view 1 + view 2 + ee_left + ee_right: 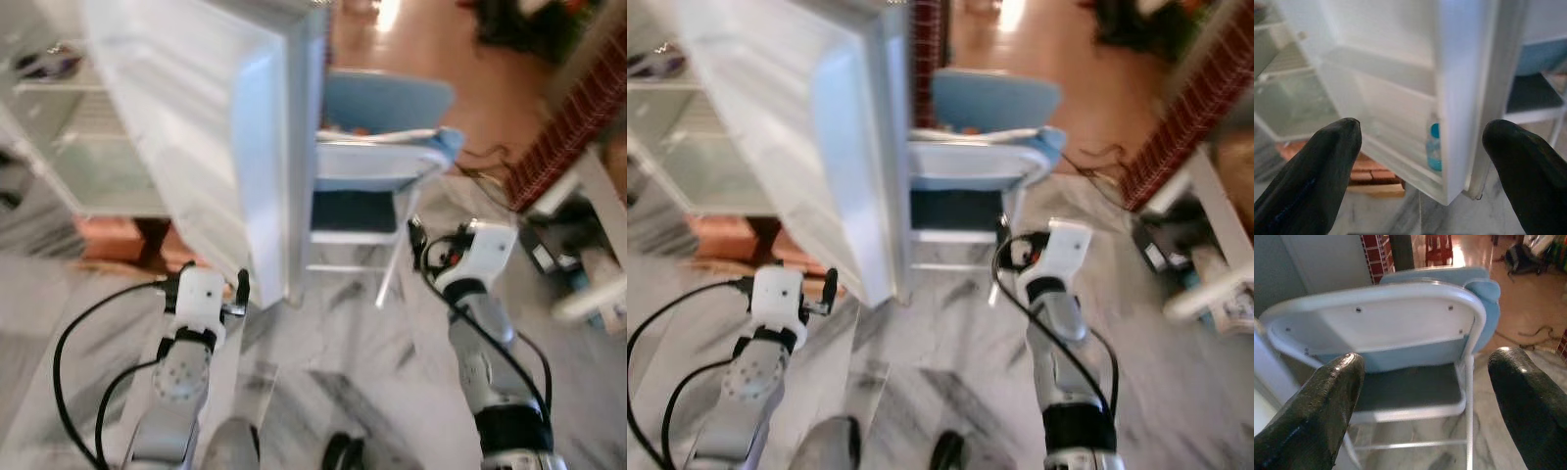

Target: Restocking fridge

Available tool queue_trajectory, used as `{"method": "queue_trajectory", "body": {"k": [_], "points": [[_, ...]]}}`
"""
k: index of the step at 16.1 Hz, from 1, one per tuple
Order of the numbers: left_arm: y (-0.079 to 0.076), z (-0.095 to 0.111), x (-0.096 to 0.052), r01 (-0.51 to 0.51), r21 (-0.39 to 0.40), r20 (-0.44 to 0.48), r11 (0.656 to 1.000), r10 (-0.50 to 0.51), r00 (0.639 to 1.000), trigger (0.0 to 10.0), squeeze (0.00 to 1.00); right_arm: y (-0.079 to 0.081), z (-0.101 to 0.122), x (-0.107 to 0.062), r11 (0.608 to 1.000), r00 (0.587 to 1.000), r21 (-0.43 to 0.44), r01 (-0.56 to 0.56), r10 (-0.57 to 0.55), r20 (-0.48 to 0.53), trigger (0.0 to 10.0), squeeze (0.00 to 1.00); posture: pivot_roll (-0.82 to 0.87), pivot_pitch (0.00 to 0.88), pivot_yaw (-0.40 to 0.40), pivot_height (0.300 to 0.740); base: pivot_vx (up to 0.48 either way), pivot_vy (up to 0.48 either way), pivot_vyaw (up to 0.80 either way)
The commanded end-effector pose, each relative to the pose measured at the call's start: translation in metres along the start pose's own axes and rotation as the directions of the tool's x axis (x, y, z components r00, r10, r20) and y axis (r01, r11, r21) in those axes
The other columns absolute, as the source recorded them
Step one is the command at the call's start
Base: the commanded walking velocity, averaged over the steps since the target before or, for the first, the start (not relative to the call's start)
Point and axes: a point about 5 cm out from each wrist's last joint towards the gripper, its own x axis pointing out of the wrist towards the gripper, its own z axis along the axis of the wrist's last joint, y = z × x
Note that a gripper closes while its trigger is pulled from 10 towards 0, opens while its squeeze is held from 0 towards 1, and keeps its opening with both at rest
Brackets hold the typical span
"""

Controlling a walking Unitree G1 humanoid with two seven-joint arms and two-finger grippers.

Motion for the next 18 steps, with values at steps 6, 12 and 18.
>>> {"method": "queue_trajectory", "body": {"k": [6, 12, 18], "points": [[0.011, -0.009, -0.012, -0.018, 0.035, -0.030, 0.999, 0.019, 0.999, 10.0, 0.00, 0.004, 0.004, 0.005, 0.997, 0.999, -0.069, 0.027, -0.023, 0.047, 10.0, 0.00, 0.11, 0.126, -0.057, 0.740, 0.000, 0.000, 0.64], [0.005, -0.002, -0.002, -0.016, 0.009, -0.010, 1.000, 0.016, 1.000, 10.0, 0.00, 0.028, 0.013, 0.032, 0.999, 0.996, 0.023, -0.047, 0.045, 0.078, 10.0, 0.51, 0.12, 0.118, -0.067, 0.740, 0.000, 0.000, 0.29], [0.005, -0.004, -0.002, -0.016, 0.004, -0.021, 1.000, 0.016, 1.000, 10.0, 0.00, 0.047, 0.041, 0.064, 0.983, 0.977, 0.058, -0.172, 0.163, 0.134, 10.0, 0.00, 0.13, 0.129, -0.066, 0.740, 0.000, 0.000, 0.00]]}}
